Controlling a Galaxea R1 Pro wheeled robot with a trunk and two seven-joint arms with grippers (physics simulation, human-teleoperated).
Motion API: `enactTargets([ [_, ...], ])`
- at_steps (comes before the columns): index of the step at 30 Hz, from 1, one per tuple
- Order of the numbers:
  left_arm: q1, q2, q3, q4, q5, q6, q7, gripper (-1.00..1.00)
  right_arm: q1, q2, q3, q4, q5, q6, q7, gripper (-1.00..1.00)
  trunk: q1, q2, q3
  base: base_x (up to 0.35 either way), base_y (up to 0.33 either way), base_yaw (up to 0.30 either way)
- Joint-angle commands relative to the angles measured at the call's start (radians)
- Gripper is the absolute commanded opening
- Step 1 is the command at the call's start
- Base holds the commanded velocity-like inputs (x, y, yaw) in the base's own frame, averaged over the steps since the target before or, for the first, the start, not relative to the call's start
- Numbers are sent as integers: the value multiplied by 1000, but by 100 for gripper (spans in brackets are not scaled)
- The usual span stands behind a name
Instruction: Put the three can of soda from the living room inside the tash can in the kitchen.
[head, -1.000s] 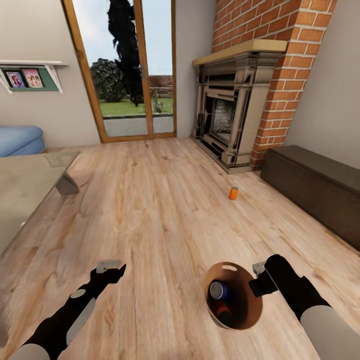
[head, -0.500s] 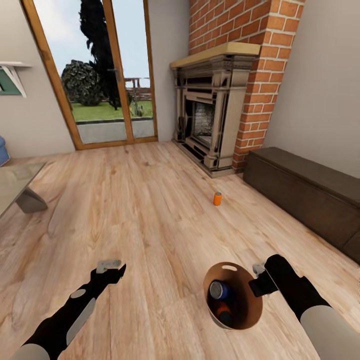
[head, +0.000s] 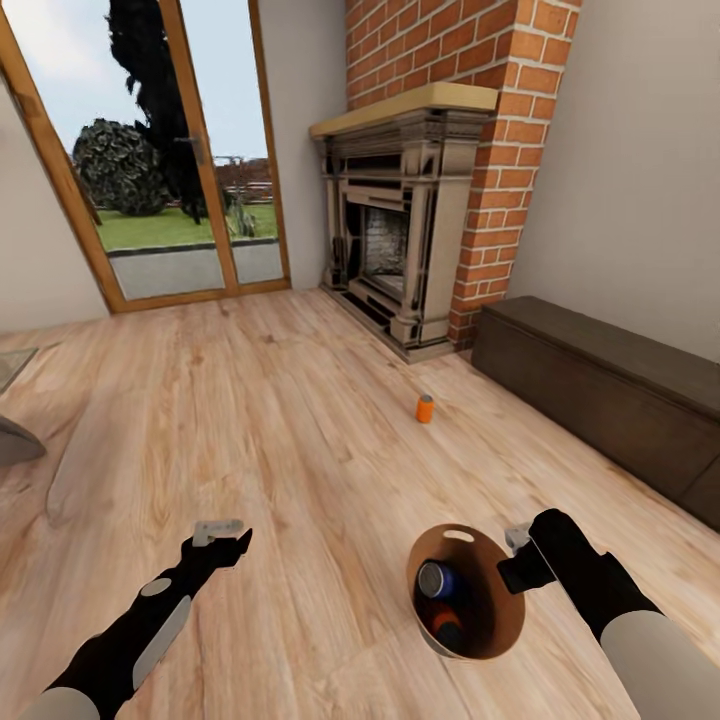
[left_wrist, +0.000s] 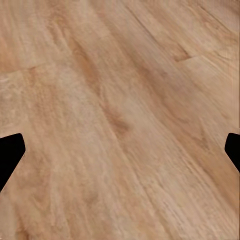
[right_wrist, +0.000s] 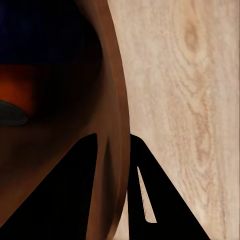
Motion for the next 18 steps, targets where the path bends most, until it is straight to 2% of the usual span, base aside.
enactTargets([
  [1,0,0,0,0,0,0,0,100,0,0,0,-1,-24,5,3,-100,0,0,0,263,232,-112],
  [12,0,0,0,2,-1,0,0,100,0,2,0,-1,-25,5,3,-100,0,0,0,255,240,-27],
  [18,0,0,0,3,-1,1,-2,100,0,2,0,-2,-24,5,3,-100,0,0,3,253,242,-166],
])
